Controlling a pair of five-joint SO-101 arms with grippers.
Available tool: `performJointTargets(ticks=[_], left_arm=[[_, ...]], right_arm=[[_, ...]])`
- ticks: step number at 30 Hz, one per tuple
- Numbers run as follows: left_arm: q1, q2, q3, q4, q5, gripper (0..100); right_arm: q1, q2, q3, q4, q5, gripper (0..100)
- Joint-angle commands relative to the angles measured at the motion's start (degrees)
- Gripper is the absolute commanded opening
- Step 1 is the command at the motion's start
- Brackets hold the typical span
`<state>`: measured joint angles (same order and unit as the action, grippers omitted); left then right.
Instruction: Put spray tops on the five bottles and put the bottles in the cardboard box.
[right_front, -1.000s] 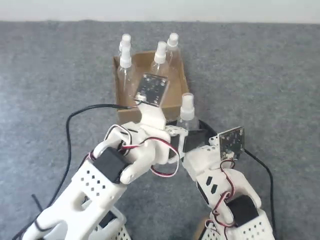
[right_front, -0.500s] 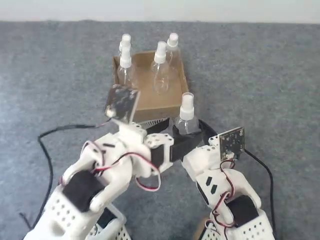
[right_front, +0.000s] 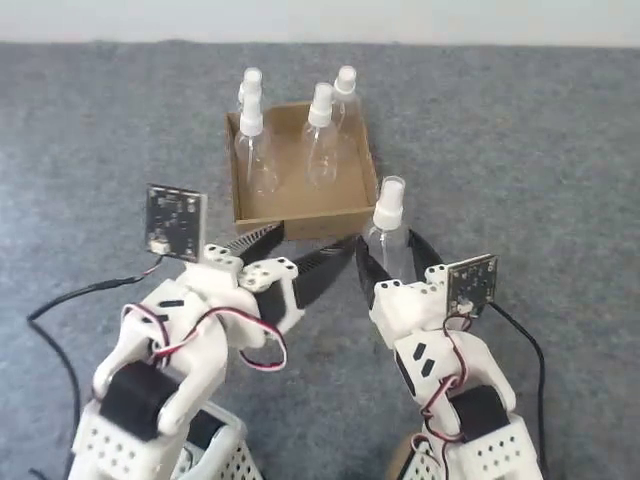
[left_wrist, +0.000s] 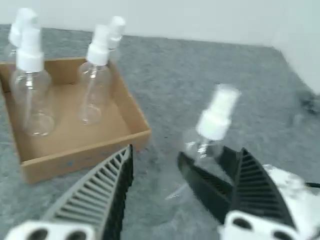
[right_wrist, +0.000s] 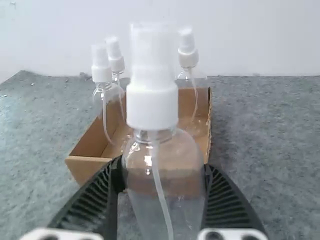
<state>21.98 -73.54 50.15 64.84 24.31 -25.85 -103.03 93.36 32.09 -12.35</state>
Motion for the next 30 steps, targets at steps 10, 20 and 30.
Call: performJointTargets(ticks=[10, 20, 30], left_arm=[[-10.6, -0.8, 2.4, -1.1, -2.9, 2], [-10.7, -0.8, 15.5, -16.1, -15.7, 1], [-10.6, -0.8, 16.3, -16.0, -19.5, 9]], right_arm=[[1.2, -1.0, -0.9, 0.0, -0.4, 7.6], [2.2, -0.4, -5.6, 0.0, -0.1, 7.6], [2.0, 0.2, -15.9, 0.0, 5.1, 7.6]])
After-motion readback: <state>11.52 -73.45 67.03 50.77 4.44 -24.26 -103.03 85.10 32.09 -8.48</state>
